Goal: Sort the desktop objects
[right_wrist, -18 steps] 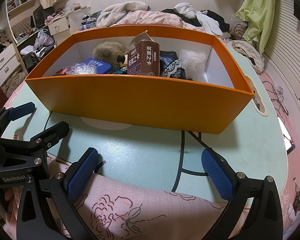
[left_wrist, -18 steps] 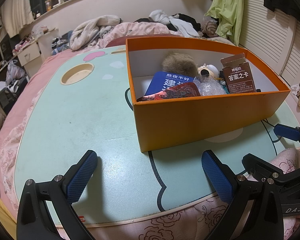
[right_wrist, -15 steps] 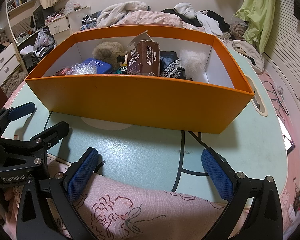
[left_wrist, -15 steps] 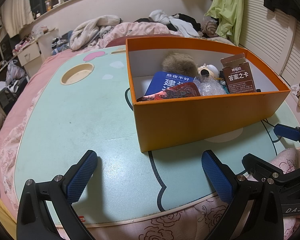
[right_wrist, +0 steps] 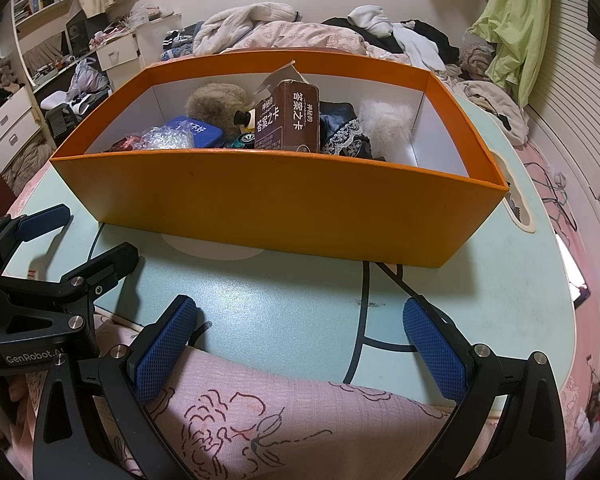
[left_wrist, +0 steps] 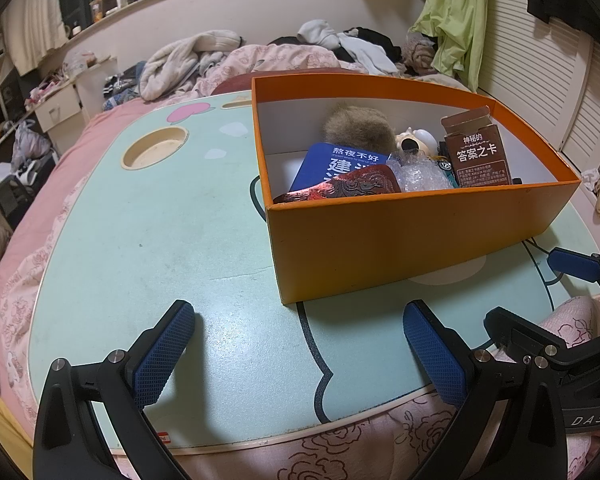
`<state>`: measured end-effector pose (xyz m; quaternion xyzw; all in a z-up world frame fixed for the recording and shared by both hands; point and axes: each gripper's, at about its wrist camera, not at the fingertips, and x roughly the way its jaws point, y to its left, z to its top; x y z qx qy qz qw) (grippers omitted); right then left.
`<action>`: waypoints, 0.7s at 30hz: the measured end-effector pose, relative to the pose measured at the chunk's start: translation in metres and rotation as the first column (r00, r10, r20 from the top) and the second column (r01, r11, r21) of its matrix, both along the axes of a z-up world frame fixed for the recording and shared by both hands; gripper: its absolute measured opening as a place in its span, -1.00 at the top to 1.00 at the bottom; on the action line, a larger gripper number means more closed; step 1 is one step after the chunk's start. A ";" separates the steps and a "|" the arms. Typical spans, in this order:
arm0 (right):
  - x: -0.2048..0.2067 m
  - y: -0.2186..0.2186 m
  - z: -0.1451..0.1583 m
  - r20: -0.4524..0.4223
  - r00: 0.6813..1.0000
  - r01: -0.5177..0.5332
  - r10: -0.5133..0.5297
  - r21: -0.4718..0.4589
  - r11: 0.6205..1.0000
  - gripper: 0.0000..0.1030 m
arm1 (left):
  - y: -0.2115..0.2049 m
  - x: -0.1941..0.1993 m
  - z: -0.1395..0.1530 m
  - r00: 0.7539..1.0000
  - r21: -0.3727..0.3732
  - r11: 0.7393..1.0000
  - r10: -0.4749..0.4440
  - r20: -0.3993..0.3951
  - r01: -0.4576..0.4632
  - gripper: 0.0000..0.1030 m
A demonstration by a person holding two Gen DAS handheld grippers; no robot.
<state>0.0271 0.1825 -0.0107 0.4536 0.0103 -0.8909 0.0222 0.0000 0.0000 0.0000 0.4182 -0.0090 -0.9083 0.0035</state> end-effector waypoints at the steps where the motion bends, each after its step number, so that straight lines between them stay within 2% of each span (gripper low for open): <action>1: 0.000 0.000 0.000 0.000 1.000 0.000 0.000 0.000 1.000 -0.99 | 0.000 0.000 0.000 1.000 0.000 1.000 0.000 0.000 0.000 -1.00; 13: 0.001 0.001 0.001 -0.001 1.000 0.000 0.000 -0.001 1.000 -0.99 | 0.000 0.000 0.000 1.000 0.001 1.000 -0.001 -0.001 0.001 -1.00; 15: 0.003 0.004 0.004 -0.011 1.000 -0.013 0.012 -0.036 0.999 -0.99 | 0.000 0.000 0.000 1.000 0.001 1.000 -0.001 -0.001 0.001 -1.00; 17: 0.009 0.010 0.011 -0.046 0.999 -0.020 0.017 -0.076 0.997 -0.93 | 0.000 0.000 0.000 1.000 0.001 1.000 -0.001 -0.001 0.001 -1.00; 19: 0.017 0.012 0.015 -0.075 0.997 -0.029 0.023 -0.084 0.996 -0.74 | 0.000 0.000 0.000 1.000 0.001 1.000 0.000 -0.001 0.001 -1.00; 21: 0.023 0.009 0.030 -0.063 0.997 -0.051 0.045 -0.102 0.993 -0.60 | 0.000 0.000 0.000 1.000 0.000 1.000 0.000 0.000 0.000 -1.00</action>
